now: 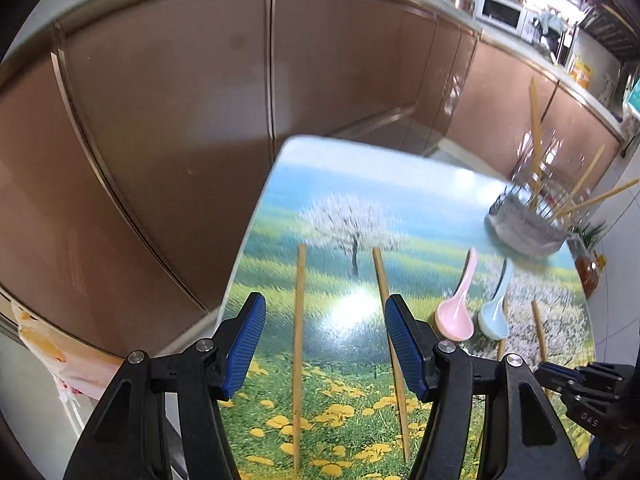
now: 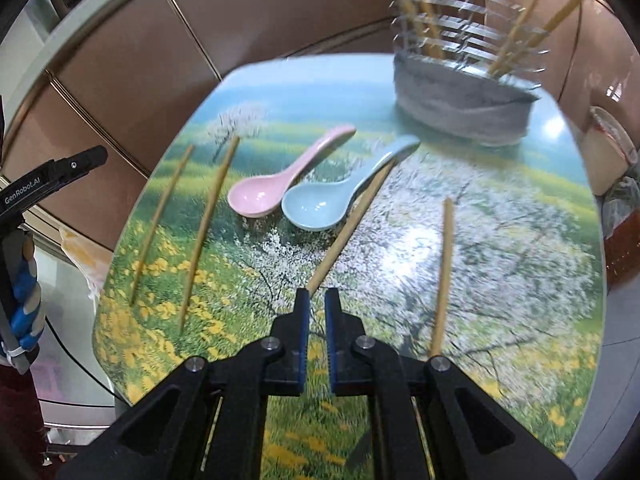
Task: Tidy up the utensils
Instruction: 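Withdraw both open tools back toward the table, then lower the left tool onto a bamboo chopstick and close it while the right tool grasps another chopstick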
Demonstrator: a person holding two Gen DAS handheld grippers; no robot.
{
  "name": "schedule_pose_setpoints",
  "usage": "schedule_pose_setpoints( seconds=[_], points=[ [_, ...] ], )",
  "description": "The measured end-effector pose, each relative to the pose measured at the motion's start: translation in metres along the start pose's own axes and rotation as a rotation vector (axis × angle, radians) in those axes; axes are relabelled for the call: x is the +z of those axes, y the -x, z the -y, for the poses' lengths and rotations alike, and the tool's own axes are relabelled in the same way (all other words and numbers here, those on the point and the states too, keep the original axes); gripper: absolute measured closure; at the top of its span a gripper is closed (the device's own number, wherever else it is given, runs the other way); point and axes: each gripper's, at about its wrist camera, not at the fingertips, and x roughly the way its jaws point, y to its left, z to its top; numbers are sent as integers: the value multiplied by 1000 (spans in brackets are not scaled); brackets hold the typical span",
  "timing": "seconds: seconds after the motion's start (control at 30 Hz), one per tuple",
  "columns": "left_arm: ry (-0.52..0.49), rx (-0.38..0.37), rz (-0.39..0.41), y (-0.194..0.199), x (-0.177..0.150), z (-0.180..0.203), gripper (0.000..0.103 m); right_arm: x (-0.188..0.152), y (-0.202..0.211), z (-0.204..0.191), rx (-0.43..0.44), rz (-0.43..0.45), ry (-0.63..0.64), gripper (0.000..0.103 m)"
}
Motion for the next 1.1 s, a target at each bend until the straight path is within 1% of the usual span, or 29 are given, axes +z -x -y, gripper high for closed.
schedule_pose_setpoints(
  seconds=[0.2, 0.4, 0.53, 0.83, 1.1],
  points=[
    [0, 3, -54, -32, 3, 6, 42, 15, -30, -5, -1, -48, 35, 95],
    [-1, 4, -104, -54, 6, 6, 42, 26, -49, -4, -34, -75, 61, 95],
    [12, -1, -144, -67, 8, 4, 42, 31, -51, -3, -66, -81, 75, 95],
    [-15, 18, -180, -84, 12, 12, 42, 28, -51, 2, -65, -96, 71, 95],
    [-15, 22, -211, -91, 14, 10, 42, 6, -34, 11, -57, -116, 80, 95]
  ],
)
